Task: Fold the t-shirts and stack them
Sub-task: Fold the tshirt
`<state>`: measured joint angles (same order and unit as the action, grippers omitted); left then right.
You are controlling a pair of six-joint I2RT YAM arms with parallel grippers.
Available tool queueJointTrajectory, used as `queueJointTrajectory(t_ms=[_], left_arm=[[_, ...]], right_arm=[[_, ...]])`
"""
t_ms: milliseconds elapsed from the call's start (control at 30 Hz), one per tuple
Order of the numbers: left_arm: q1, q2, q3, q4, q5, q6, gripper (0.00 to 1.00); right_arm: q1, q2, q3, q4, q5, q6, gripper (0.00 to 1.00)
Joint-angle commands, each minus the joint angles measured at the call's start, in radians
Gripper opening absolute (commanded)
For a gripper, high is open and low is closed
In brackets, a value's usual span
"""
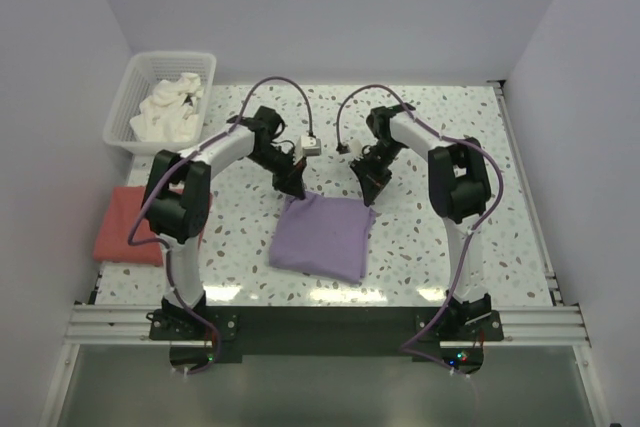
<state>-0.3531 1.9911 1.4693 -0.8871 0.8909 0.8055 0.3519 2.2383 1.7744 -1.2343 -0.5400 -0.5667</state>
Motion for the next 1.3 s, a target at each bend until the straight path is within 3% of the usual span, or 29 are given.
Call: queueJointTrajectory(t_ms=[0,267,533,800,1100,1267], left_arm=[[-0.029,-0.02,0.02,0.034,0.057,-0.012,0.0],[0.04,0.02,-0.059,0.184,-0.006,-0.114,0.0],[0.051,-0.024,-0.095,0.186,0.017,-0.094,0.0],[0.078,-0.08,-0.132,0.174,0.0,-0.091,0.0],[0.126,-0.086,-0.11,0.2,-0.033,-0.12,0.0],[0.126,-0.029,-0.055,0.285,-0.07,-0.216,0.0]], right_arm=[[-0.005,0.007,0.037,0.009,0.011,-0.027,0.0],[-0.004,-0.043,0.059,-0.025,0.003,-0.035,0.0],[-0.005,-0.098,0.128,-0.112,-0.057,-0.024,0.0],[-0.031,-0.189,0.019,-0.137,0.001,-0.064,0.0],[-0.091,-0.094,-0.044,0.033,0.13,-0.058,0.0],[-0.091,-0.046,-0.069,0.159,0.245,-0.042,0.0]])
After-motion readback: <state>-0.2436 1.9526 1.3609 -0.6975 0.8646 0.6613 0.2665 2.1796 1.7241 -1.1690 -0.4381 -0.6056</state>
